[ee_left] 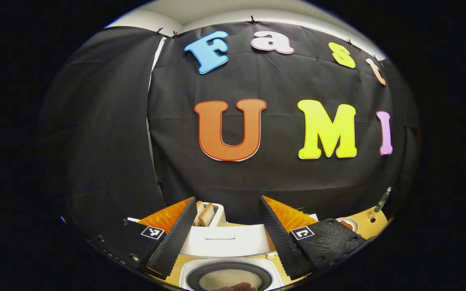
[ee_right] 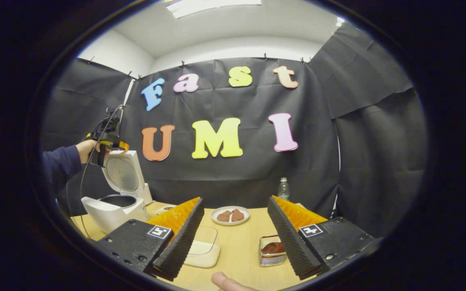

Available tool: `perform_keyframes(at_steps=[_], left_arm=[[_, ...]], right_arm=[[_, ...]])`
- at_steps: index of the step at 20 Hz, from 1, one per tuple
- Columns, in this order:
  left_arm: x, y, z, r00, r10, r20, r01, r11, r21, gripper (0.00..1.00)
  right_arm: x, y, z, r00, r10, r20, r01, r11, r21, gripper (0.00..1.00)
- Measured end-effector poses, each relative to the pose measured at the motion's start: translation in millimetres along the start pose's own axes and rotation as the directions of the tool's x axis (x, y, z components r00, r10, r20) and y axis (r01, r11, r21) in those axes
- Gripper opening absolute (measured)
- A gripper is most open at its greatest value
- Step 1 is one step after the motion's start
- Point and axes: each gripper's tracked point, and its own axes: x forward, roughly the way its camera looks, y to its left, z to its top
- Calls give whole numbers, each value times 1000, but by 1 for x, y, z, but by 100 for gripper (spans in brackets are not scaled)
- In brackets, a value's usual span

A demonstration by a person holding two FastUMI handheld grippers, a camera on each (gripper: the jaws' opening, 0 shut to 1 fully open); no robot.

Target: Close the left gripper, press the button to open the rice cooker; take a wooden spoon from the chopstick holder with the right hand, scoop a spoonful of rice and pour it into the rice cooker, then put the wooden spoon back into the chopstick holder.

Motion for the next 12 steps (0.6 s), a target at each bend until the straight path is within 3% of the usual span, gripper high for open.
perform_keyframes(at_steps=[6, 7, 12], left_arm=[[-36, -5, -20, 1000, 3, 14, -3, 1000, 4, 98], [-38, -4, -24, 1000, 3, 15, -3, 1000, -5, 98], [-53, -10, -76, 996, -5, -91, 3, 1000, -18, 98]], right_arm=[[-38, -5, -1, 1000, 0, 7, 0, 1000, 8, 96], [-44, -8, -3, 1000, -4, 8, 4, 1000, 16, 99], [-65, -22, -25, 999, -16, -36, 17, 999, 30, 100]])
